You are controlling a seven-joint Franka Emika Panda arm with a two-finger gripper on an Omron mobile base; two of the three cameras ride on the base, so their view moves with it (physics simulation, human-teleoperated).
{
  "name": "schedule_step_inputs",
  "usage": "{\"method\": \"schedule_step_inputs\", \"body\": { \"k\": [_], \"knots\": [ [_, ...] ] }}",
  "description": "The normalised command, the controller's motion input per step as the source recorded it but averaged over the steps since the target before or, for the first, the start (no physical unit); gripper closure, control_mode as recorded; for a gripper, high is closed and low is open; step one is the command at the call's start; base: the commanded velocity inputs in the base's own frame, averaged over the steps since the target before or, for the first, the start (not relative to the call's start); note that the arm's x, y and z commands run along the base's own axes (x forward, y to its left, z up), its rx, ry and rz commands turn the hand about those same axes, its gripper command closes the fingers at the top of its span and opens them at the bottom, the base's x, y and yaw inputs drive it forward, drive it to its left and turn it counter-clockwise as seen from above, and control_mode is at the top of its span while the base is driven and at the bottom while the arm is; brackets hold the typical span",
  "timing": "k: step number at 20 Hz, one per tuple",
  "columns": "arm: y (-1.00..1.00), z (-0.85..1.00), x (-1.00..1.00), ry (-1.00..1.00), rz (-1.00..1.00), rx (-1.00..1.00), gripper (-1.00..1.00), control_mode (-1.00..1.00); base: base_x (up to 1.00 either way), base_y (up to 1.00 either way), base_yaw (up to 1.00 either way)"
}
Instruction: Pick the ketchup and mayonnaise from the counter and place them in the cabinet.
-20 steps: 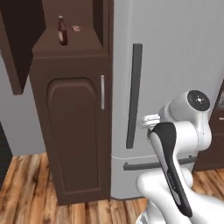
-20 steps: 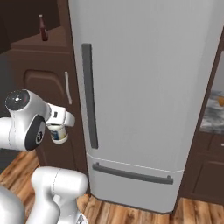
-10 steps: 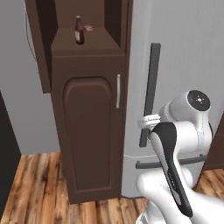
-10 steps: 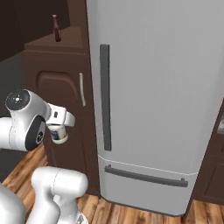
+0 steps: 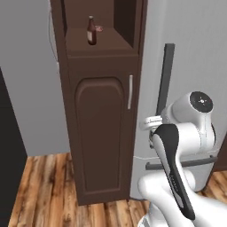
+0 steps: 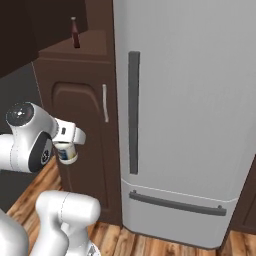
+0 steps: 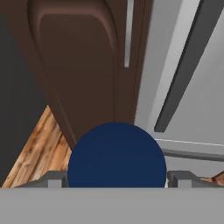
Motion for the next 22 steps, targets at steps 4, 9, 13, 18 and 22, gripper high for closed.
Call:
{"method": "schedule_step_inputs", "body": {
  "k": [4, 9, 13, 18, 22],
  "knots": [
    [0.0, 0.0, 0.0, 0.0, 0.0, 0.0, 1.0, 1.0, 0.05, 0.31, 0.0],
    [0.0, 0.0, 0.0, 0.0, 0.0, 0.0, 1.0, 1.0, 0.14, 0.26, 0.0],
    [0.0, 0.0, 0.0, 0.0, 0.0, 0.0, 1.0, 1.0, 0.31, 0.2, 0.0],
    [0.0, 0.0, 0.0, 0.0, 0.0, 0.0, 1.0, 1.0, 0.37, 0.19, 0.0],
    [0.0, 0.0, 0.0, 0.0, 0.0, 0.0, 1.0, 1.0, 0.41, 0.22, 0.0]
  ]
}}
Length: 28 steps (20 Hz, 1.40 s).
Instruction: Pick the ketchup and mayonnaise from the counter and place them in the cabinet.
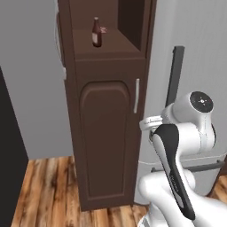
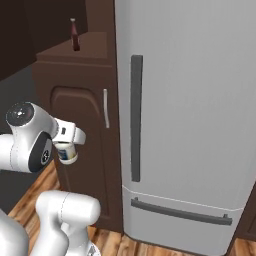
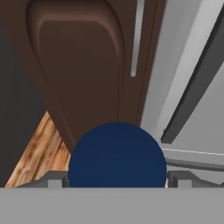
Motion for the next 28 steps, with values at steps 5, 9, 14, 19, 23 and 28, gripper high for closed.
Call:
{"method": "schedule_step_inputs", "body": {
  "k": [5, 9, 14, 19, 23, 28],
  "knots": [
    [0.0, 0.0, 0.0, 0.0, 0.0, 0.0, 1.0, 1.0, 0.38, 0.27, 0.0],
    [0.0, 0.0, 0.0, 0.0, 0.0, 0.0, 1.0, 1.0, 0.38, 0.33, 0.0],
    [0.0, 0.0, 0.0, 0.0, 0.0, 0.0, 1.0, 1.0, 0.38, 0.3, 0.0],
    [0.0, 0.0, 0.0, 0.0, 0.0, 0.0, 1.0, 1.0, 0.35, 0.21, 0.0],
    [0.0, 0.0, 0.0, 0.0, 0.0, 0.0, 1.0, 1.0, 0.27, 0.21, 0.0],
    [0.0, 0.0, 0.0, 0.0, 0.0, 0.0, 1.0, 1.0, 0.22, 0.2, 0.0]
  ]
}}
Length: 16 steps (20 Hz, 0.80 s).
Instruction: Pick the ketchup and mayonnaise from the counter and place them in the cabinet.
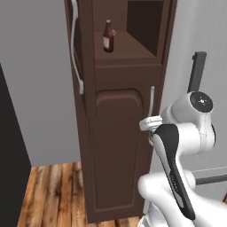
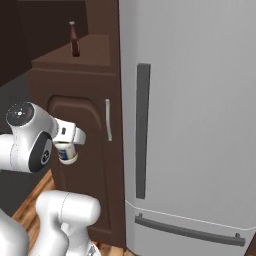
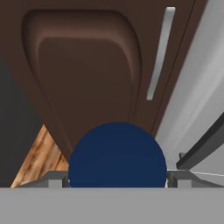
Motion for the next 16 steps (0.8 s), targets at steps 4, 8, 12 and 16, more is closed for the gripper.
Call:
{"method": "schedule_step_inputs", "body": {
  "k": [4, 8, 12, 16],
  "knots": [
    [0.0, 0.0, 0.0, 0.0, 0.0, 0.0, 1.0, 1.0, 0.26, 0.2, 0.0],
    [0.0, 0.0, 0.0, 0.0, 0.0, 0.0, 1.0, 1.0, 0.3, 0.18, 0.0],
    [0.0, 0.0, 0.0, 0.0, 0.0, 0.0, 1.0, 1.0, 0.36, 0.14, 0.0],
    [0.0, 0.0, 0.0, 0.0, 0.0, 0.0, 1.0, 1.0, 0.35, 0.11, 0.0]
  ]
}}
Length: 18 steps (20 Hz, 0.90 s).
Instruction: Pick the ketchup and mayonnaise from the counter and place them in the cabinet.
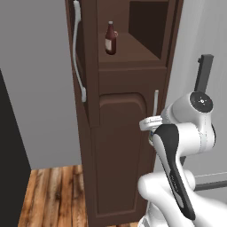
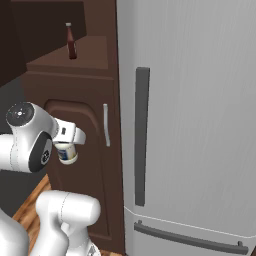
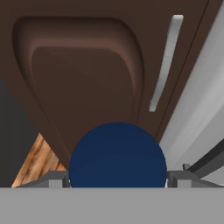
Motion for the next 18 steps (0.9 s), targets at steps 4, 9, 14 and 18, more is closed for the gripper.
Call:
{"method": "schedule_step_inputs", "body": {
  "k": [4, 9, 14, 18],
  "knots": [
    [0.0, 0.0, 0.0, 0.0, 0.0, 0.0, 1.0, 1.0, 0.3, 0.13, 0.0],
    [0.0, 0.0, 0.0, 0.0, 0.0, 0.0, 1.0, 1.0, 0.25, 0.09, 0.0],
    [0.0, 0.0, 0.0, 0.0, 0.0, 0.0, 1.0, 1.0, 0.13, 0.03, 0.0],
    [0.0, 0.0, 0.0, 0.0, 0.0, 0.0, 1.0, 1.0, 0.2, 0.0, 0.0]
  ]
}}
